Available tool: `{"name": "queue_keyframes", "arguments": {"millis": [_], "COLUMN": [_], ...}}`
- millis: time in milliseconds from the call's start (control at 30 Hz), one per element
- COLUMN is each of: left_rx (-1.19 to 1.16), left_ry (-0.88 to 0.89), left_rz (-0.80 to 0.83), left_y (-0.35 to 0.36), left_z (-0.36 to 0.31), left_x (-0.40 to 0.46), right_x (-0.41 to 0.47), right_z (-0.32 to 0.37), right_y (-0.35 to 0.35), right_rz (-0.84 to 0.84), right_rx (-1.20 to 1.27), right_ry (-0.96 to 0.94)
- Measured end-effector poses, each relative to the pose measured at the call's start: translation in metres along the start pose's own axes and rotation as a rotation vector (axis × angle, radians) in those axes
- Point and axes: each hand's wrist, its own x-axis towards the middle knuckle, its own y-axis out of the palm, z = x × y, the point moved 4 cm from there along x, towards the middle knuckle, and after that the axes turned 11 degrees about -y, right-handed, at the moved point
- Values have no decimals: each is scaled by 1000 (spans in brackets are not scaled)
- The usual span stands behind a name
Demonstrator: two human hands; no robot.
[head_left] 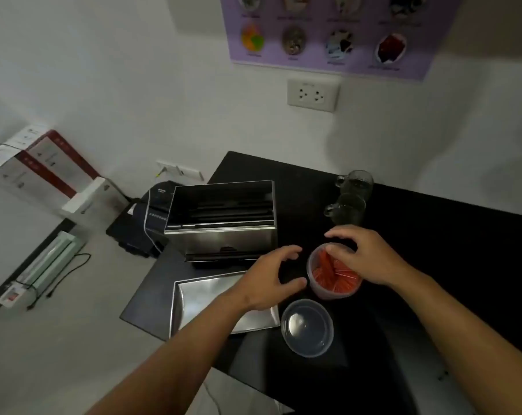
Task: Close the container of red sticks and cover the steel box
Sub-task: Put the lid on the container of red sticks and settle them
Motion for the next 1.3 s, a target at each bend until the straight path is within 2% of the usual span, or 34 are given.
{"name": "queue_keyframes", "arguments": {"millis": [133,300,500,700,800,900,1033,1100,1167,1300], "left_rx": [-36,-164,-285,-396,-379,-346,-305,-299,-298,-296], "left_ry": [24,80,91,109,115,101,69,65,53,30], "left_rz": [100,103,3,-95,-128,-165,-183,-193,-202,-229], "left_y": [22,40,38,8,-14,-34,-50,-55,-59,-67], "left_z": [-23,-24,-29,-31,-25,-17,-1,5,10,22], "left_x": [9,14,6,-19,-35,-51,-69,-79,-89,-111], "right_x": [-6,-9,-2,5,7,5,-8,-16,-22,-27], "right_z": [-22,-29,-12,21,28,21,8,5,1,1], "right_y": [3,10,11,16,20,39,81,96,107,115], "right_rz": [64,2,-59,-50,-49,44,452,599,643,588], "right_rx": [68,117,194,349,387,235,-69,-195,-317,-450], "right_ry": [124,177,155,137,163,169,183,199,182,128]}}
